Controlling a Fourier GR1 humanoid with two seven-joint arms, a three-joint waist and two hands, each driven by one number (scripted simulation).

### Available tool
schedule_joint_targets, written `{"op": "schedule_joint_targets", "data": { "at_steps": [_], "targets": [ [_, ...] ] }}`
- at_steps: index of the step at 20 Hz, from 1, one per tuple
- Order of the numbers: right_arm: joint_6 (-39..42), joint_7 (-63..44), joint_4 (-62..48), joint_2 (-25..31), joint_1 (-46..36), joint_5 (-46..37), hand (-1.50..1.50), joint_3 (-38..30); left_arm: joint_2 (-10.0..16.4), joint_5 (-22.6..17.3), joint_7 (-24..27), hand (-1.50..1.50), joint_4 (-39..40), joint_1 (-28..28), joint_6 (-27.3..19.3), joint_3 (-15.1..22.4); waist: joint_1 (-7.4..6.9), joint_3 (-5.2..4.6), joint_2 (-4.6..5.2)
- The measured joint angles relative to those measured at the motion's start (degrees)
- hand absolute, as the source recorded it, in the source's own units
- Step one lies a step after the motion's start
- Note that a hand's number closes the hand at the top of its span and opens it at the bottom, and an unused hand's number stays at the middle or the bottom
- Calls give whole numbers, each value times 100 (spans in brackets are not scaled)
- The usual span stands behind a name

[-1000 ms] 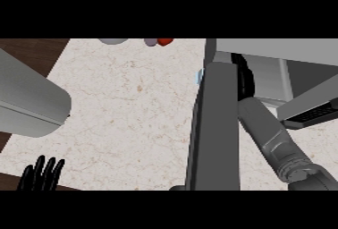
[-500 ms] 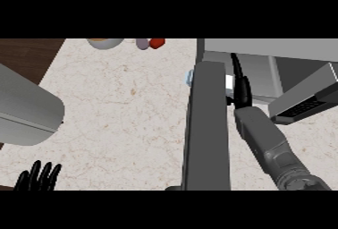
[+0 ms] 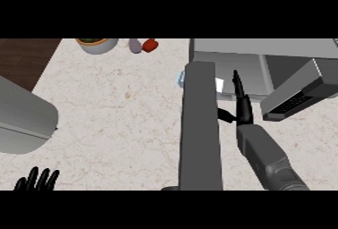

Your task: Pick up the milk, place it into the microwave and close the microwave

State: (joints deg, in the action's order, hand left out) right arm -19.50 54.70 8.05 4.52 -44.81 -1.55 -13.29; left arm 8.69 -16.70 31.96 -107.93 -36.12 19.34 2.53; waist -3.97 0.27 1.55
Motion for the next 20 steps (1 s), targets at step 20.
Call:
{"op": "schedule_joint_targets", "data": {
  "at_steps": [20],
  "targets": [
    [1520,594,824,233,1781,38,-150,197,-218,731,-331,-150,115,7,-102,555,374,-24,-155]
  ]
}}
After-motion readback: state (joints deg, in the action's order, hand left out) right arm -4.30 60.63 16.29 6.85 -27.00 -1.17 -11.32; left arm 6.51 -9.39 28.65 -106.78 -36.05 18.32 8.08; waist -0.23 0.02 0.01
